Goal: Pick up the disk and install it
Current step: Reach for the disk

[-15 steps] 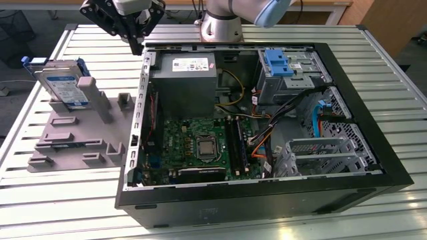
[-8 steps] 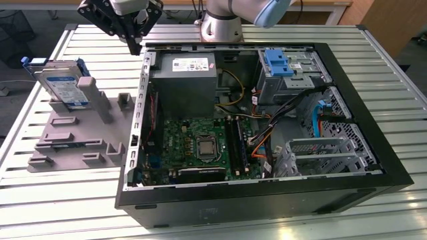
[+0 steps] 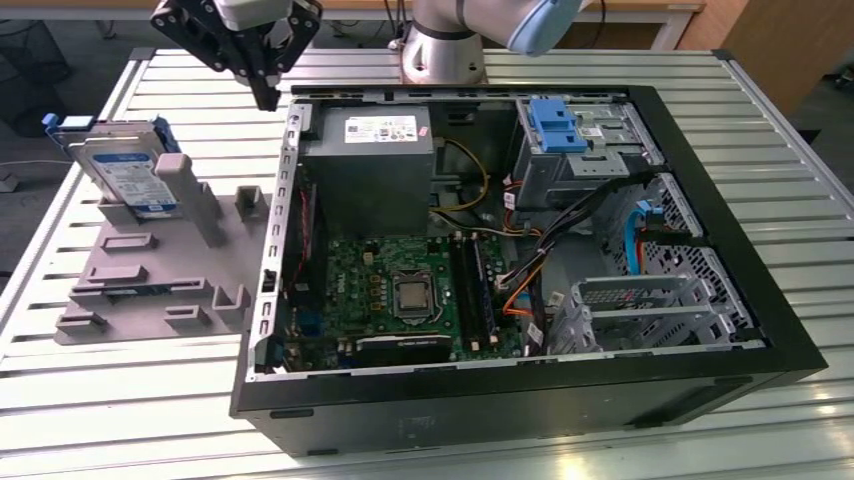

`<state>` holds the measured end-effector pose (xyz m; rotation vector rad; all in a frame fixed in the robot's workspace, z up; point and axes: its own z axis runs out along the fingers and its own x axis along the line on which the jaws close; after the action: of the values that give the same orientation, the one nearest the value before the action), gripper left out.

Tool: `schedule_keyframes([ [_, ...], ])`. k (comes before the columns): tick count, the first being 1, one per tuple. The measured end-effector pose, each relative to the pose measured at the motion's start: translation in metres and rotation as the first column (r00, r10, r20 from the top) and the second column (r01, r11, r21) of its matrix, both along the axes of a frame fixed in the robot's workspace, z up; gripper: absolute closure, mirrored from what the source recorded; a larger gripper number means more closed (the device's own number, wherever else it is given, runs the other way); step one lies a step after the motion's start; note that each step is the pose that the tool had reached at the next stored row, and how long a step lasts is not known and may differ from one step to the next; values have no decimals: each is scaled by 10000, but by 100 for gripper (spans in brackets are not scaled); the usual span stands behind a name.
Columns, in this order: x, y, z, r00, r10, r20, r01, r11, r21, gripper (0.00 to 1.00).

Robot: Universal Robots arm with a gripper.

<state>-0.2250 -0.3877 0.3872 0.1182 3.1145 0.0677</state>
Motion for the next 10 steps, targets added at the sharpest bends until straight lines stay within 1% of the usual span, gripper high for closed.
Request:
schedule_keyframes([
  [10, -75, 7, -5, 10000, -1, -1, 1, 10000, -1, 89],
])
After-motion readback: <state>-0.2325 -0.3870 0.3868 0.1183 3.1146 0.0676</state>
